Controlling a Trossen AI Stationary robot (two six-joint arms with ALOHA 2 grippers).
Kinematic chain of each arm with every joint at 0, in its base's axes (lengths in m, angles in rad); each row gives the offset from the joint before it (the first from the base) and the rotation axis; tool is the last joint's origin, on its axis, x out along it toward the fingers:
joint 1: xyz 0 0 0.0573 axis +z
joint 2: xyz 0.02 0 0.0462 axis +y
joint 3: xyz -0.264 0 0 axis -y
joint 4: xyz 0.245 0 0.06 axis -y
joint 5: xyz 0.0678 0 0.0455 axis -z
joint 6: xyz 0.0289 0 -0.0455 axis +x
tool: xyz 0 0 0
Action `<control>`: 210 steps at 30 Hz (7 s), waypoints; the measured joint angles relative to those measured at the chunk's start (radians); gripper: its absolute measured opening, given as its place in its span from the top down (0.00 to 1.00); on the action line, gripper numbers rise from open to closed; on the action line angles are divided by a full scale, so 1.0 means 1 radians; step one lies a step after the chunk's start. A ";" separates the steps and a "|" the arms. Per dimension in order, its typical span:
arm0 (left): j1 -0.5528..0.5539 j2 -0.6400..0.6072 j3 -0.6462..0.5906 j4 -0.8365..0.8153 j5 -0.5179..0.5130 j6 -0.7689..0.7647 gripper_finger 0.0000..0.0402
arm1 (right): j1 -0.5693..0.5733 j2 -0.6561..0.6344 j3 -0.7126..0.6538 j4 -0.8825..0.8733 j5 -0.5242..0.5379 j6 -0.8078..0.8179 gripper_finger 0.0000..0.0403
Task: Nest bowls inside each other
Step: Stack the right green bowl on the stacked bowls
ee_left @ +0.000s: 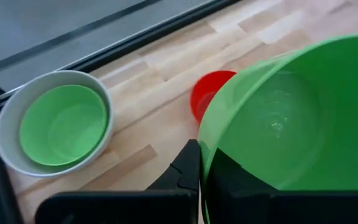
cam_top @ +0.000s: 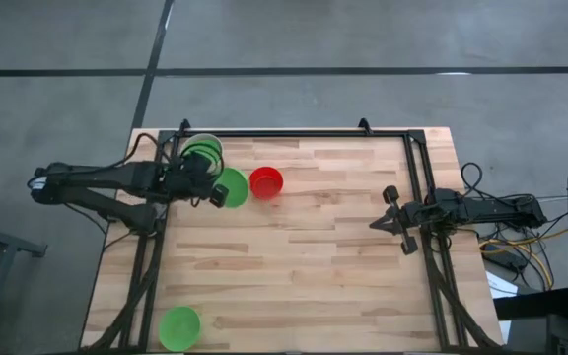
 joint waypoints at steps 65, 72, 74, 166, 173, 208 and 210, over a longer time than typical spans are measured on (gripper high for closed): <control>0.600 0.014 -0.083 -0.029 0.191 -0.248 0.97 | 0.000 0.000 0.000 0.000 0.000 0.000 0.98; 0.643 0.014 -0.083 -0.038 0.211 -0.248 0.95 | 0.000 0.000 0.000 0.000 0.000 0.000 0.98; 0.651 0.014 -0.083 -0.043 0.212 -0.248 0.96 | 0.000 0.000 0.000 0.000 0.000 0.000 0.98; 1.048 0.177 -0.222 0.188 0.489 -0.129 0.97 | 0.000 0.000 0.000 0.000 0.000 0.000 0.98; 1.049 0.178 -0.260 0.229 0.510 -0.124 0.97 | 0.000 0.000 0.000 0.000 0.000 0.000 0.98; 1.063 0.178 -0.277 0.247 0.526 -0.096 0.88 | 0.000 0.000 0.000 0.000 0.000 0.000 0.98; 1.065 0.178 -0.277 0.251 0.526 -0.096 0.84 | 0.000 0.000 0.000 0.000 0.000 0.000 0.98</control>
